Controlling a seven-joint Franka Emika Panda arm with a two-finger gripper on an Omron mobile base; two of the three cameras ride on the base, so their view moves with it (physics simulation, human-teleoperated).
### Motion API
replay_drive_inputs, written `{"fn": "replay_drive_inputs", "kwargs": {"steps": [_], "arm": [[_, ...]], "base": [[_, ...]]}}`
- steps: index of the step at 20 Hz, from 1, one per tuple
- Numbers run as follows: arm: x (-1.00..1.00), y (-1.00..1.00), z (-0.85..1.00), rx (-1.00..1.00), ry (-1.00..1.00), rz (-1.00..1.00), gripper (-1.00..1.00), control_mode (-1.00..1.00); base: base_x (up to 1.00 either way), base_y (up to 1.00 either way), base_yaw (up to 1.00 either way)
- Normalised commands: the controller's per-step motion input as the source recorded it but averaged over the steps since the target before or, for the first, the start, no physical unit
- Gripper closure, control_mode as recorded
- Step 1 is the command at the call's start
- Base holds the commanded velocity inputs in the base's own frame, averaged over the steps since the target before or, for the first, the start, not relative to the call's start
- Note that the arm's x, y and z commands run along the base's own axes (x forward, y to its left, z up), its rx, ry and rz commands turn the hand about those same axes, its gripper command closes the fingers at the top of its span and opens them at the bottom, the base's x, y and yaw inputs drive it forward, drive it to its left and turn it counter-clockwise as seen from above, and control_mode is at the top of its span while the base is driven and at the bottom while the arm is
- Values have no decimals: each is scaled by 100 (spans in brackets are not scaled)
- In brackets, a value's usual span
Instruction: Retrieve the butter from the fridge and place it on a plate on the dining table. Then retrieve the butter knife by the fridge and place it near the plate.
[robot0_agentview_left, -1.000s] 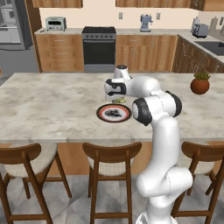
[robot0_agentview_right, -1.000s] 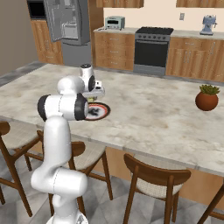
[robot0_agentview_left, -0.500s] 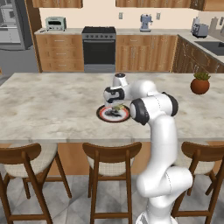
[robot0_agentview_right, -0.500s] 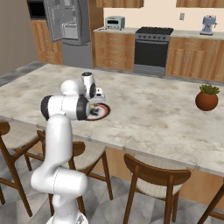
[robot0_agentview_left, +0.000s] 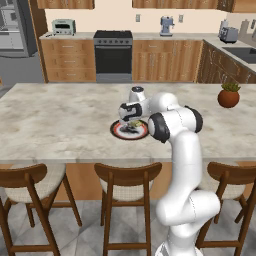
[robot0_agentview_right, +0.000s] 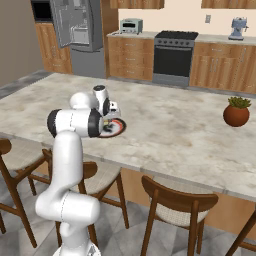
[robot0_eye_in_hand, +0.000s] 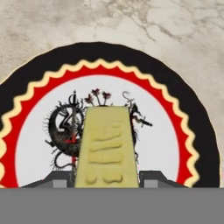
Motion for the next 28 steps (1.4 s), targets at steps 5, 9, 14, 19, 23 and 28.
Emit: {"fn": "replay_drive_inputs", "kwargs": {"steps": [5, 9, 14, 19, 23, 28], "arm": [[0, 0, -9, 0, -5, 0, 100, -100], [0, 0, -27, 0, 0, 0, 100, -100], [0, 0, -15, 0, 0, 0, 100, -100], [0, 0, -10, 0, 0, 0, -100, -100], [0, 0, -2, 0, 0, 0, -100, -100], [0, 0, 0, 0, 0, 0, -100, -100]], "base": [[0, 0, 0], [0, 0, 0], [0, 0, 0], [0, 0, 0], [0, 0, 0], [0, 0, 0]]}}
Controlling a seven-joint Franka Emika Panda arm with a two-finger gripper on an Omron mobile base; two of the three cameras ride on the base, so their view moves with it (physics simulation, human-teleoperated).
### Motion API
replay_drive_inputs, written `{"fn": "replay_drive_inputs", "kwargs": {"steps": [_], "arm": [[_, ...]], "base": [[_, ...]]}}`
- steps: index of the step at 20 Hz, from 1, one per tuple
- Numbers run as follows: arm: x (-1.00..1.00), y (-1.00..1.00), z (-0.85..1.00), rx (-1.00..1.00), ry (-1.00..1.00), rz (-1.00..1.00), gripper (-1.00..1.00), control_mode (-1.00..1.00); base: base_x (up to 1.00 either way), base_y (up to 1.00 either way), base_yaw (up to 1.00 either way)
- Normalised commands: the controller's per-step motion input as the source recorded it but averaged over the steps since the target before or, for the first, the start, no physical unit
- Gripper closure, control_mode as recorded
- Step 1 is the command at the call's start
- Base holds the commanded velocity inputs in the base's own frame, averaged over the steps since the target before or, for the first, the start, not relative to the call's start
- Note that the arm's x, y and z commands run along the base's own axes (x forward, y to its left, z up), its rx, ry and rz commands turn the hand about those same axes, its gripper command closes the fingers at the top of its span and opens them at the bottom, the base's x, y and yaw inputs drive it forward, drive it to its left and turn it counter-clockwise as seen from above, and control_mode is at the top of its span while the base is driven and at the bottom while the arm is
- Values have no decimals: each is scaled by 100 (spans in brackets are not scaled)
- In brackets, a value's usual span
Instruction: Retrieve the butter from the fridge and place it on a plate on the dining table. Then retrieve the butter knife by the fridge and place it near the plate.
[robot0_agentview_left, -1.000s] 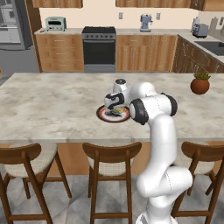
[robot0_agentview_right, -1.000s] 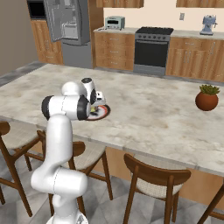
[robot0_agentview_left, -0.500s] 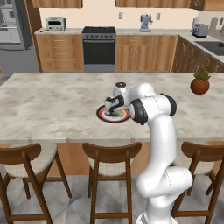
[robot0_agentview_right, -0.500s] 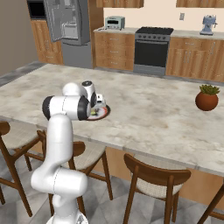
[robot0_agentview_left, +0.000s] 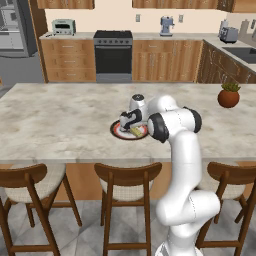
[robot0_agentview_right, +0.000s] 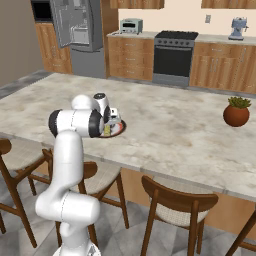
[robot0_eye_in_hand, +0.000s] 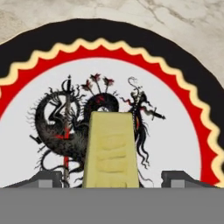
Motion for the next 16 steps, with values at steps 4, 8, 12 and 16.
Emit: {"fn": "replay_drive_inputs", "kwargs": {"steps": [4, 8, 12, 16], "arm": [[0, 0, 0, 0, 1, 0, -100, -100], [-11, 0, 32, -1, 6, 0, -100, -100], [-71, 0, 93, 0, 1, 0, -100, -100], [-83, 0, 100, 1, 4, 0, -100, -100]], "base": [[0, 0, 0], [0, 0, 0], [0, 0, 0], [0, 0, 0]]}}
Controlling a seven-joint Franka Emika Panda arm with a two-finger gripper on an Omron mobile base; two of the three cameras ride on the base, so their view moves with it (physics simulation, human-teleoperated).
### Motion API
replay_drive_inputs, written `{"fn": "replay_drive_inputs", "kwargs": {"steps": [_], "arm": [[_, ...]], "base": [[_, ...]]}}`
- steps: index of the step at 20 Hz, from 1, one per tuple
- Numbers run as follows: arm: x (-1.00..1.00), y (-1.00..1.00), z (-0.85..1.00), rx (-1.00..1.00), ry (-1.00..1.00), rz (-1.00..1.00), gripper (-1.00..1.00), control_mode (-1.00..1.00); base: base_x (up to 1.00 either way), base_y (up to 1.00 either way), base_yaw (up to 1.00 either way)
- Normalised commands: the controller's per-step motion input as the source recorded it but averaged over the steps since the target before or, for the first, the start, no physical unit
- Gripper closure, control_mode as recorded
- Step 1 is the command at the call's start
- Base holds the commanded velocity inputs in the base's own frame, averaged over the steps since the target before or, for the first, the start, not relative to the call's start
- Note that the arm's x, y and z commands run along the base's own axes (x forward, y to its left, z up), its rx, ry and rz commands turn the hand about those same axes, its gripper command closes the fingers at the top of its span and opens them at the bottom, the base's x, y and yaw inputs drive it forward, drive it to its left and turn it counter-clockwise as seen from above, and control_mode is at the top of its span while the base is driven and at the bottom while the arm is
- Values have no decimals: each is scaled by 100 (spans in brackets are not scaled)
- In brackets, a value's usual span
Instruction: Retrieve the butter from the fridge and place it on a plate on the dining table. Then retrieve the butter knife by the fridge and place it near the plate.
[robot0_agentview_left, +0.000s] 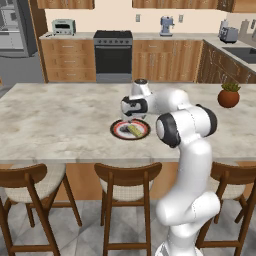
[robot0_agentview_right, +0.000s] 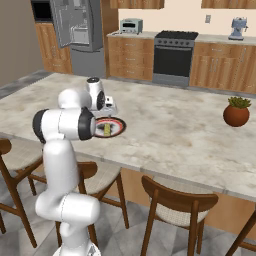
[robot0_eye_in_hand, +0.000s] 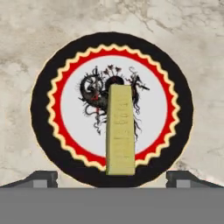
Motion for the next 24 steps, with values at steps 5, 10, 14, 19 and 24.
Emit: {"fn": "replay_drive_inputs", "kwargs": {"steps": [5, 10, 14, 19, 24], "arm": [[-100, -6, 58, 3, 20, -10, -100, -100], [-100, -31, 38, 2, 15, -14, -100, -100], [-100, -33, 68, 0, 14, -13, -100, -100], [-100, -10, 35, -1, -6, -15, -100, -100], [-100, -9, 16, -4, -9, -13, -100, -100]], "base": [[0, 0, 0], [0, 0, 0], [0, 0, 0], [0, 0, 0], [0, 0, 0]]}}
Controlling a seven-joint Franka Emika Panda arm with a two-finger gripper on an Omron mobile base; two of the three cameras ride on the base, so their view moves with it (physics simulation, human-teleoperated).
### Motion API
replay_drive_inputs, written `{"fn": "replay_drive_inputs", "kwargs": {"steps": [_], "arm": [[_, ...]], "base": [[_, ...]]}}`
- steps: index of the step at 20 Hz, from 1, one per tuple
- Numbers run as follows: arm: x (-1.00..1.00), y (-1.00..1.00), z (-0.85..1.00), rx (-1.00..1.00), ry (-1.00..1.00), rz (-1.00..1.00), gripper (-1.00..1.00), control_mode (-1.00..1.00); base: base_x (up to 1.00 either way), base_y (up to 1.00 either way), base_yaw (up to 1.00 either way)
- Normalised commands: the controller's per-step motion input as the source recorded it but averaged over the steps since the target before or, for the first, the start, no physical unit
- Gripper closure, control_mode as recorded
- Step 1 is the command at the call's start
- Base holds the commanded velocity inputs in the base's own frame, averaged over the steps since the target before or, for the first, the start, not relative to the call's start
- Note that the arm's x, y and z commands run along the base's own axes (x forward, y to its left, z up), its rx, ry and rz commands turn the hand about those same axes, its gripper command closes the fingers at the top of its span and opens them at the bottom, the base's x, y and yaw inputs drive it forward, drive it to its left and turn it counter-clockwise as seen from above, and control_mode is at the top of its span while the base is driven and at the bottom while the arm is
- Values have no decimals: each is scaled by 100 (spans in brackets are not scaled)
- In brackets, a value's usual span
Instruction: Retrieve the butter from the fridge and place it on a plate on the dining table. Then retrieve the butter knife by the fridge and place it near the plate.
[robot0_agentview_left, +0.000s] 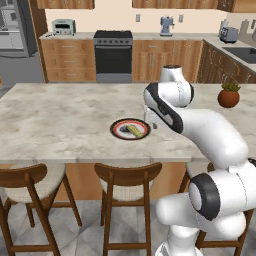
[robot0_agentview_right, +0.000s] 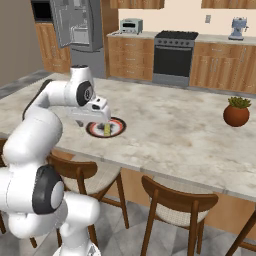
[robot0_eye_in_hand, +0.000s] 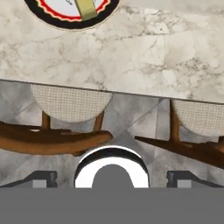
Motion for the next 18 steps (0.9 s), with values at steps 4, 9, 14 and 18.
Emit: {"fn": "replay_drive_inputs", "kwargs": {"steps": [4, 9, 14, 18], "arm": [[-100, -14, 0, -2, -10, -10, -100, -100], [-64, -9, 5, 0, 4, -6, -100, -100], [-19, -5, -10, 0, 13, -3, -100, -100], [0, -11, -14, 0, 5, 0, -100, -100]], "base": [[0, 0, 0], [0, 0, 0], [0, 0, 0], [0, 0, 0]]}}
